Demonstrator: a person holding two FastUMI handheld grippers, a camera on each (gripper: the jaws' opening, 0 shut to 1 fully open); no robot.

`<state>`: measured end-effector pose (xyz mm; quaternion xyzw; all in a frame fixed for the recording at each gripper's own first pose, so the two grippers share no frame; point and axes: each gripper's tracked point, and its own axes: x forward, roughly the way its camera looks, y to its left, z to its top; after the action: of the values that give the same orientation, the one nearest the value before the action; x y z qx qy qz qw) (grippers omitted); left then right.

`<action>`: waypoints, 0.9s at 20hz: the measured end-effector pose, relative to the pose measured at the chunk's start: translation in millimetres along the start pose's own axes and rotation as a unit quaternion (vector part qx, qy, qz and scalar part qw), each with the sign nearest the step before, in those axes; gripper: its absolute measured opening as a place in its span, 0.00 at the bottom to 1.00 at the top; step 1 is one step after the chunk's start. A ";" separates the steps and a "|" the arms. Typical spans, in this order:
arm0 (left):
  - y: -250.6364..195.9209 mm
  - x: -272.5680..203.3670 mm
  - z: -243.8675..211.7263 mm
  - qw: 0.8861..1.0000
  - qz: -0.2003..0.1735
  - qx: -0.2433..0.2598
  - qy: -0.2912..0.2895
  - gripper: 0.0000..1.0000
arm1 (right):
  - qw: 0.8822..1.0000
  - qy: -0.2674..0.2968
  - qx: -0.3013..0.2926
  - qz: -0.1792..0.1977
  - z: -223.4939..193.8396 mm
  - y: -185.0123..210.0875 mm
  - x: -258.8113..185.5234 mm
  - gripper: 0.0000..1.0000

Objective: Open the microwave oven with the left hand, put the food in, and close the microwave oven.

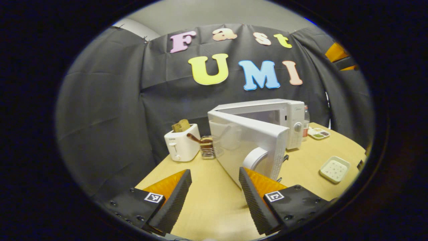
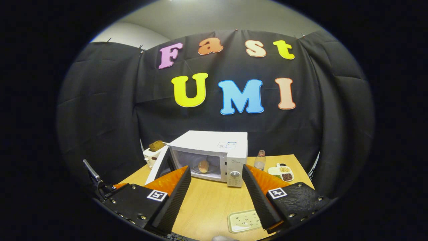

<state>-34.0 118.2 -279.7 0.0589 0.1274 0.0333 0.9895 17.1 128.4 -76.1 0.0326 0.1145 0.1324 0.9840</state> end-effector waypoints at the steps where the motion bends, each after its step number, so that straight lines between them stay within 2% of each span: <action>1: -11.8 3.7 4.2 1.000 -0.011 0.003 -0.003 0.94 | 1.000 0.002 0.004 -0.006 -1.3 -5.3 -0.9 0.94; 10: -105.2 47.9 31.0 0.995 -0.093 0.009 -0.019 0.94 | 0.998 0.015 0.019 -0.062 -11.3 -63.3 -13.5 0.94; 18: -170.7 113.9 58.7 0.991 -0.131 0.007 -0.032 0.94 | 0.993 0.027 0.030 -0.109 -16.5 -112.0 -9.2 0.94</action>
<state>99.7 -48.1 -273.0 0.0493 0.1028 -0.0997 0.9885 32.9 18.6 -100.7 0.0461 0.1478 0.0220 0.9877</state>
